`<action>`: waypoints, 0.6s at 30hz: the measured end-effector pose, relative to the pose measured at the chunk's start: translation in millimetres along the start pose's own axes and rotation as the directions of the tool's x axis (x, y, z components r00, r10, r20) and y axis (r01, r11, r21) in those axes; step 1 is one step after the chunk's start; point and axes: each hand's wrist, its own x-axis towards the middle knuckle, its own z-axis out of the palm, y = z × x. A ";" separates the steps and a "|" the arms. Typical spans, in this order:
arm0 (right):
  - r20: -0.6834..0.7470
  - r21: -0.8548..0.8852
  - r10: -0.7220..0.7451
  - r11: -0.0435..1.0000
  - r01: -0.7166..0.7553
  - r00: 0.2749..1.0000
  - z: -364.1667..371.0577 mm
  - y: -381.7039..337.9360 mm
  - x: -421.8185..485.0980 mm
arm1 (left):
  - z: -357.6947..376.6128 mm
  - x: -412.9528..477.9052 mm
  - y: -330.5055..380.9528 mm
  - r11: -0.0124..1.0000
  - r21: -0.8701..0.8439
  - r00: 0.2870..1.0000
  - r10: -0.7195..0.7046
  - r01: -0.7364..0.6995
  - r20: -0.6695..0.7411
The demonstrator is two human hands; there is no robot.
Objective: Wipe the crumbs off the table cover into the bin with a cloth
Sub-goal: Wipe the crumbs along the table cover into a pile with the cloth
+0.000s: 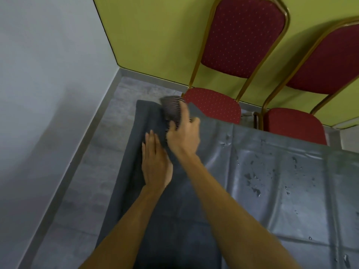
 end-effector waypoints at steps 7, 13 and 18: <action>0.195 -0.154 -0.133 0.974 0.164 0.972 23.3 -4.5 9.2 | 5.6 0.5 -11.3 0.991 0.106 0.997 0.074 -0.076 0.023; 0.107 -0.259 -0.054 0.963 0.080 0.993 -20.2 49.1 22.8 | 2.8 -3.5 -7.7 0.999 0.005 0.996 0.053 -0.052 -0.074; -0.055 -0.151 0.236 0.958 -0.242 0.970 -57.0 97.9 24.4 | 0.5 -1.5 -3.5 0.999 0.011 0.997 0.044 -0.043 -0.071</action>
